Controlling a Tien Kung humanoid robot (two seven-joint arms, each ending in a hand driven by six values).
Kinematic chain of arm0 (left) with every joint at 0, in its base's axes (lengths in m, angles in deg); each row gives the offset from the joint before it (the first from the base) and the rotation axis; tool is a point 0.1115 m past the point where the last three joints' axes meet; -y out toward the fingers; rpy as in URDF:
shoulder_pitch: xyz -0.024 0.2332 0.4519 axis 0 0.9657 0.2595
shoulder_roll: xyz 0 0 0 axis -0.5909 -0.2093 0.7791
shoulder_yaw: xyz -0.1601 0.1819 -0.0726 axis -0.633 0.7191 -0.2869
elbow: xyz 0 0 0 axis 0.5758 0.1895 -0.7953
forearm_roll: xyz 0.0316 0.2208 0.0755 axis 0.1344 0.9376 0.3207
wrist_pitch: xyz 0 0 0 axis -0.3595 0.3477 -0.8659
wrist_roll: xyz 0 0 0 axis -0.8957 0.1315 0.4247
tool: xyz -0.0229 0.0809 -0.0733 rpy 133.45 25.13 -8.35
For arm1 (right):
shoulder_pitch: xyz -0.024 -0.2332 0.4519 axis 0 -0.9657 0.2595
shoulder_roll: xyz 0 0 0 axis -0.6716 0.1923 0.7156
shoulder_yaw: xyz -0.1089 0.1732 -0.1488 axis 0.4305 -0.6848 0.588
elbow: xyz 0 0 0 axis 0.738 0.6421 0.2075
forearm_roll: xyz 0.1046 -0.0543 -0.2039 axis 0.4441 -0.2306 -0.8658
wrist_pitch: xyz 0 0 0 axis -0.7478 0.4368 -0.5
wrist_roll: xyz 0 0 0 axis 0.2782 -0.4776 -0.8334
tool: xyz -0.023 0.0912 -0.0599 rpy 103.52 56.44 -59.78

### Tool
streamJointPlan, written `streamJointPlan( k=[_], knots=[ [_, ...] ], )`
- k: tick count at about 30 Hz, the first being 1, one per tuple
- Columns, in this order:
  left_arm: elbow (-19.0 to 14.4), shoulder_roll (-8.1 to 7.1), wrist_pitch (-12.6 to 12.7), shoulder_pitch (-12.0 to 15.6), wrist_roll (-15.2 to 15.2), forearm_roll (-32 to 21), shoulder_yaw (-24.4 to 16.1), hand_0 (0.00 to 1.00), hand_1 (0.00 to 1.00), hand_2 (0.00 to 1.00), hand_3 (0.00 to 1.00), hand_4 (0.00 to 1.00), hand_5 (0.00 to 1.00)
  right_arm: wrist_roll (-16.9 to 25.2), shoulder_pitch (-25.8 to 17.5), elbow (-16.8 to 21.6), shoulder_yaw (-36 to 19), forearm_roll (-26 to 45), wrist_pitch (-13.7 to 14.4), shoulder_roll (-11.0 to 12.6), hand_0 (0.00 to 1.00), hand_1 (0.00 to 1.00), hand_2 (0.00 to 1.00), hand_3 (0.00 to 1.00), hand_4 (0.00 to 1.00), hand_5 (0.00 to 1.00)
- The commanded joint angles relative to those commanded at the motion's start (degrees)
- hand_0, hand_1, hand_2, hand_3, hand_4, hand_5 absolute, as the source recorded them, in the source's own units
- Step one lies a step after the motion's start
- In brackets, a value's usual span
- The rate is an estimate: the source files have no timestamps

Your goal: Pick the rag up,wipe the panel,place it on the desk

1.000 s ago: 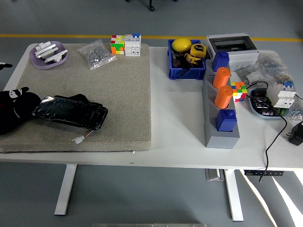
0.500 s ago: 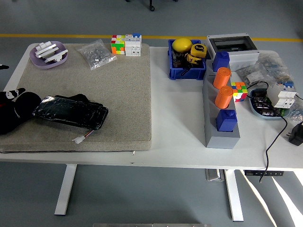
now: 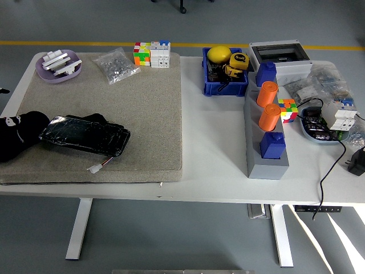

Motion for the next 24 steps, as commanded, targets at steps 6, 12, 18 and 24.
streamJointPlan(
  k=[6,12,18,24],
  knots=[
    [0.1,0.02,0.1,0.3,0.1,-0.2,-0.3,0.733,0.796,0.768,0.685,0.989,0.318,-0.6,-0.6,0.0,1.7,1.0,0.3,-0.1,0.769,0.620,0.681,0.600,0.964,0.466],
    [0.2,0.25,0.1,0.8,0.1,-0.4,-0.2,0.732,0.795,0.768,0.678,0.979,0.320,-0.2,-0.8,0.0,3.0,2.1,0.4,-0.2,0.769,0.621,0.679,0.612,0.964,0.466],
    [0.2,0.40,0.1,1.5,0.1,-0.6,0.1,0.732,0.796,0.769,0.672,0.968,0.325,-0.4,-1.2,0.0,3.5,1.7,0.1,-0.2,0.769,0.630,0.676,0.570,0.964,0.465],
    [0.3,0.32,0.2,1.9,0.3,-0.7,0.0,0.732,0.797,0.768,0.669,0.966,0.328,-0.5,-1.3,0.0,4.0,1.5,0.3,0.0,0.770,0.645,0.689,0.541,0.964,0.465]
  ],
)
